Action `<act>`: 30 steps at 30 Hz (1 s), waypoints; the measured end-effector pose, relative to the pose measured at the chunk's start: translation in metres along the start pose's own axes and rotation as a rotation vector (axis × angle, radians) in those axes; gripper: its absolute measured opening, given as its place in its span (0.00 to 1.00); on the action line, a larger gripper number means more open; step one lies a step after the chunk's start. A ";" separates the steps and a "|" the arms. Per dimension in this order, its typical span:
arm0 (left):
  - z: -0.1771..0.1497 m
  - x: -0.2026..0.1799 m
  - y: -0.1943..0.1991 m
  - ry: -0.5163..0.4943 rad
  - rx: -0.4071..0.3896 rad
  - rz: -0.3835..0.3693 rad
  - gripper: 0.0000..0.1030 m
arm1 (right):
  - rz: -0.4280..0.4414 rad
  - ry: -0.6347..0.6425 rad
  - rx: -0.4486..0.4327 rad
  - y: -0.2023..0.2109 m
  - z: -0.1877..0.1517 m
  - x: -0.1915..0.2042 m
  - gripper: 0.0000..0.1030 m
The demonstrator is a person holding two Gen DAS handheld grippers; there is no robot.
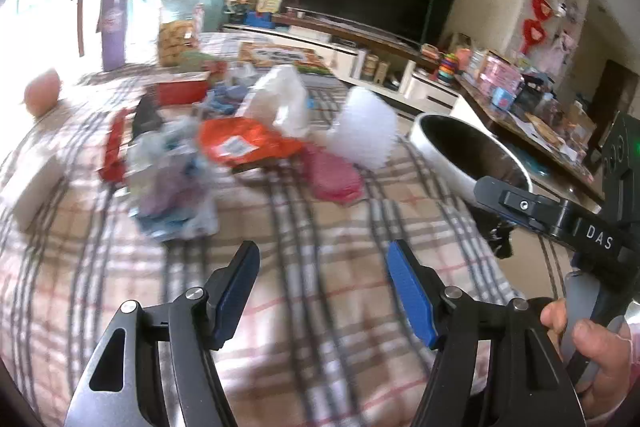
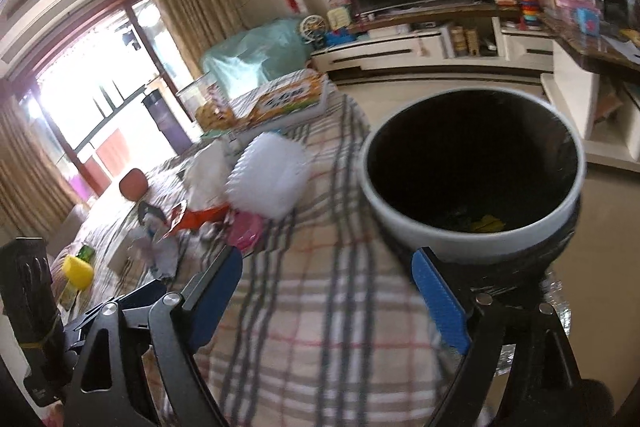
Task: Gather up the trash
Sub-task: 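Grasp the crumpled paper with the left tool while the right tool grasps the white foam net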
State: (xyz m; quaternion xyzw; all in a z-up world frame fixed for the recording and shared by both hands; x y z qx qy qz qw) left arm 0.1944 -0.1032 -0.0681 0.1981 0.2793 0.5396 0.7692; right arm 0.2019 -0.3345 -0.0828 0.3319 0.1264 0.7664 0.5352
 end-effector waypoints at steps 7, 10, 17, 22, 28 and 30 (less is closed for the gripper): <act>-0.015 0.009 0.031 0.037 -0.013 0.052 0.64 | 0.025 0.019 0.026 -0.011 -0.016 0.025 0.86; -0.018 0.012 0.038 0.055 -0.012 0.073 0.65 | 0.028 0.028 0.038 -0.016 -0.019 0.032 0.86; -0.020 0.022 0.051 0.094 -0.013 0.115 0.65 | 0.032 0.043 0.052 -0.029 -0.018 0.042 0.86; -0.010 0.033 0.047 0.121 -0.004 0.132 0.65 | 0.036 0.046 0.052 -0.040 -0.011 0.048 0.86; 0.010 0.045 0.037 0.120 -0.012 0.148 0.65 | 0.031 0.069 0.028 -0.051 0.006 0.056 0.86; 0.018 0.048 0.028 0.114 -0.014 0.148 0.65 | 0.030 0.077 0.022 -0.057 0.011 0.057 0.86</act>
Point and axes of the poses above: each gripper's, at about its wrist camera, not at the fingertips, and y roughly against the way its jaws point, x to its left, z to its top, the point moved 6 cm from there along -y, roughly the way its jaws point, and after that the axes turned 4 degrees about -x, right-handed, at the moved point
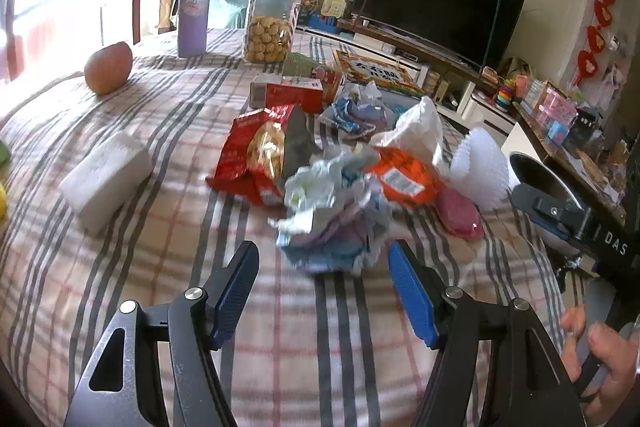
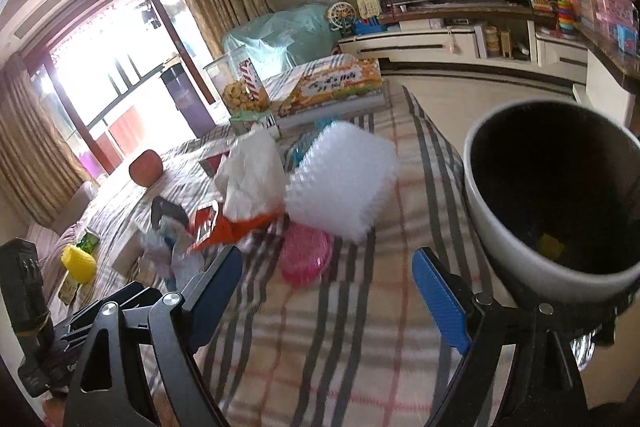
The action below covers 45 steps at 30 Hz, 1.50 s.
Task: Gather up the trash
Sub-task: 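Grasp the crumpled paper with the left tool while the right tool grasps the white foam net, then carry the paper and foam net over the bin and release both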
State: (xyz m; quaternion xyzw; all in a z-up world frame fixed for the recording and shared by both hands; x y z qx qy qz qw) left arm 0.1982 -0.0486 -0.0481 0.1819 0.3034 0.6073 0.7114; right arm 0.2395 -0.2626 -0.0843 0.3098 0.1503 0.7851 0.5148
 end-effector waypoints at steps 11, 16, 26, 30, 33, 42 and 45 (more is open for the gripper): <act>0.015 0.006 -0.046 -0.007 0.035 -0.046 0.18 | 0.001 0.025 0.027 -0.037 0.016 -0.001 0.28; 0.014 0.009 -0.044 0.002 0.021 -0.067 0.06 | 0.031 0.031 0.006 -0.024 0.014 0.001 0.16; 0.007 -0.004 -0.011 -0.033 -0.022 -0.104 0.05 | 0.053 0.025 -0.027 0.015 0.012 -0.002 0.15; 0.003 -0.015 0.003 -0.060 -0.039 -0.129 0.05 | 0.057 0.013 -0.047 0.033 0.011 -0.007 0.15; 0.000 -0.024 0.007 -0.071 -0.039 -0.154 0.05 | 0.054 0.004 -0.063 0.045 0.012 -0.013 0.15; 0.000 -0.068 0.003 -0.137 -0.028 -0.225 0.05 | 0.014 -0.033 -0.100 0.077 0.012 -0.040 0.15; 0.004 -0.082 -0.004 -0.155 -0.026 -0.240 0.05 | -0.004 -0.048 -0.115 0.086 0.014 -0.053 0.15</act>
Point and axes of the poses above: each gripper's, at about its wrist camera, not at the fingertips, and y roughly against the way its jaws point, x to its left, z to its top, the point moved 6 cm from there along -y, roughly the way its jaws point, and after that the axes turned 4 degrees about -x, right-handed, at the moved point
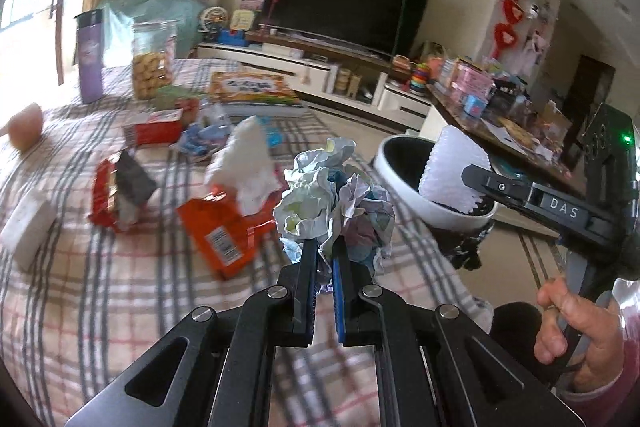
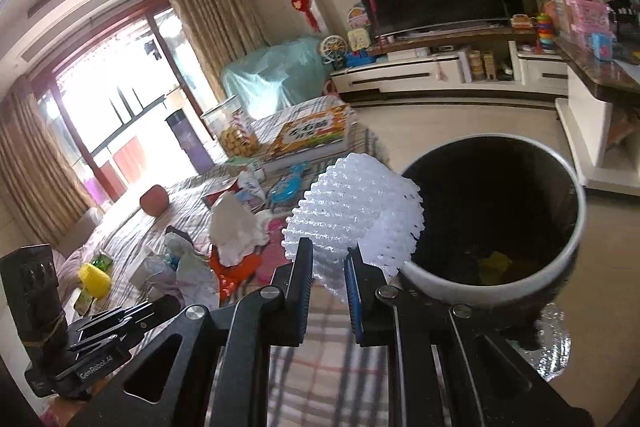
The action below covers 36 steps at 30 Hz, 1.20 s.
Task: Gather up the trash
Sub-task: 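Carry the paper and foam net over the bin and release both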
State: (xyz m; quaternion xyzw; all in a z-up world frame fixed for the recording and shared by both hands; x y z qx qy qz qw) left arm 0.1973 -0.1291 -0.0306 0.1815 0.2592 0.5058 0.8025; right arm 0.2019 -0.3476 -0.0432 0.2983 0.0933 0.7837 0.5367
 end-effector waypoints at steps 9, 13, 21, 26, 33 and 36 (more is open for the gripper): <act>0.012 -0.027 -0.038 -0.038 0.028 -0.038 0.05 | -0.051 -0.030 -0.021 0.015 0.007 -0.033 0.15; 0.018 -0.035 -0.055 -0.054 0.042 -0.051 0.05 | -0.064 -0.045 -0.022 0.018 0.008 -0.044 0.15; 0.033 -0.058 -0.084 -0.094 0.051 -0.073 0.05 | -0.078 -0.070 -0.009 0.015 0.013 -0.065 0.15; 0.041 -0.068 -0.102 -0.108 0.061 -0.084 0.05 | -0.089 -0.080 0.000 0.012 0.016 -0.078 0.15; 0.051 -0.084 -0.129 -0.138 0.081 -0.083 0.06 | -0.097 -0.091 0.022 0.004 0.021 -0.095 0.15; 0.055 -0.090 -0.141 -0.146 0.095 -0.081 0.06 | -0.098 -0.096 0.032 0.000 0.023 -0.101 0.15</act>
Point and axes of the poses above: each gripper's, at about its wrist camera, not at the fingertips, and y roughly against the way its jaws point, x to its left, z to its top, the point moved 6 cm from there along -y, roughly the way its jaws point, and after that the axes turned 4 degrees about -x, right-handed, at the moved point
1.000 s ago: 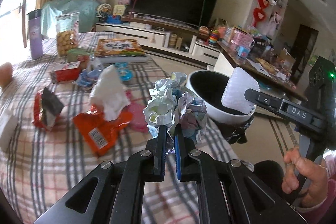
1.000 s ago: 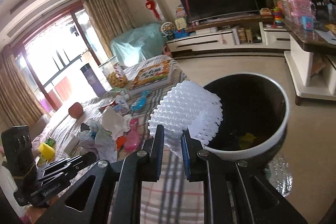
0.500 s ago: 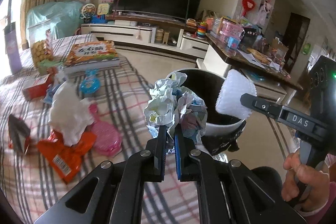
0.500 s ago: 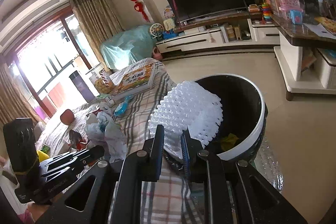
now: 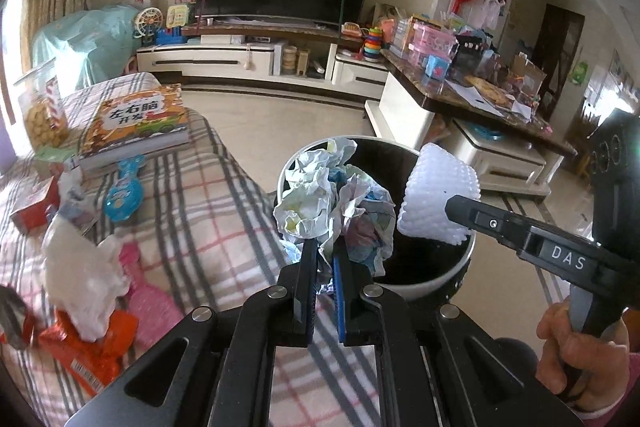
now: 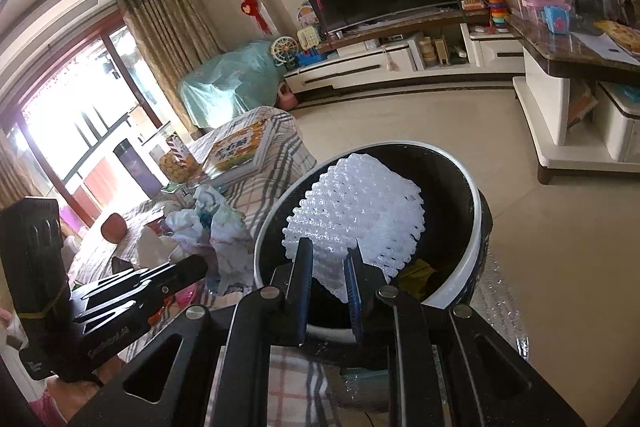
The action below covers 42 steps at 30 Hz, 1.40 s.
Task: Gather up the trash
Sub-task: 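Carry the paper and foam net over the bin and release both, then grasp the white sponge block with the left tool while the right tool grasps the red chip bag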
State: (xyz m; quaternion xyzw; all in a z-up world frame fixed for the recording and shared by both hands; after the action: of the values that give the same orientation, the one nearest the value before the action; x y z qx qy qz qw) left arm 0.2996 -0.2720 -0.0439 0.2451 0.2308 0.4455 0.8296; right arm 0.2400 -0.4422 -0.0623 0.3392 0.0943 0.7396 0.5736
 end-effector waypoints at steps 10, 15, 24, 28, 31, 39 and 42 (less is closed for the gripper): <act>0.011 -0.016 -0.029 -0.023 0.042 0.013 0.06 | -0.007 -0.023 0.038 -0.014 0.003 -0.018 0.15; 0.019 -0.023 -0.042 -0.042 0.065 0.011 0.06 | -0.012 -0.024 0.058 -0.024 0.006 -0.021 0.16; 0.016 -0.022 -0.043 -0.018 0.068 0.012 0.27 | -0.029 -0.035 0.054 -0.022 0.010 -0.029 0.46; 0.007 -0.015 -0.028 0.012 0.048 0.010 0.38 | -0.025 -0.044 0.031 -0.015 0.011 -0.026 0.52; -0.002 -0.007 -0.011 0.036 0.020 0.021 0.45 | -0.023 -0.043 0.001 -0.007 0.009 -0.019 0.61; -0.035 0.022 0.044 0.060 -0.037 0.060 0.47 | 0.004 -0.017 -0.054 0.009 -0.001 0.016 0.76; -0.051 0.035 0.065 0.080 -0.041 0.077 0.47 | 0.023 0.001 -0.050 0.008 -0.010 0.035 0.78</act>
State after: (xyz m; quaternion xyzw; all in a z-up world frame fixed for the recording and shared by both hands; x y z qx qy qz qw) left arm 0.2458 -0.2012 -0.0493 0.2185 0.2450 0.4911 0.8069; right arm 0.2237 -0.4106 -0.0518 0.3254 0.0723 0.7484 0.5734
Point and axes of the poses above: each gripper's, at about its wrist camera, not at the fingertips, and y roughly against the way its jaws point, x to its left, z to its top, the point moved 6 cm from there along -y, roughly the way its jaws point, and after that the axes turned 4 degrees about -x, right-handed, at the moved point
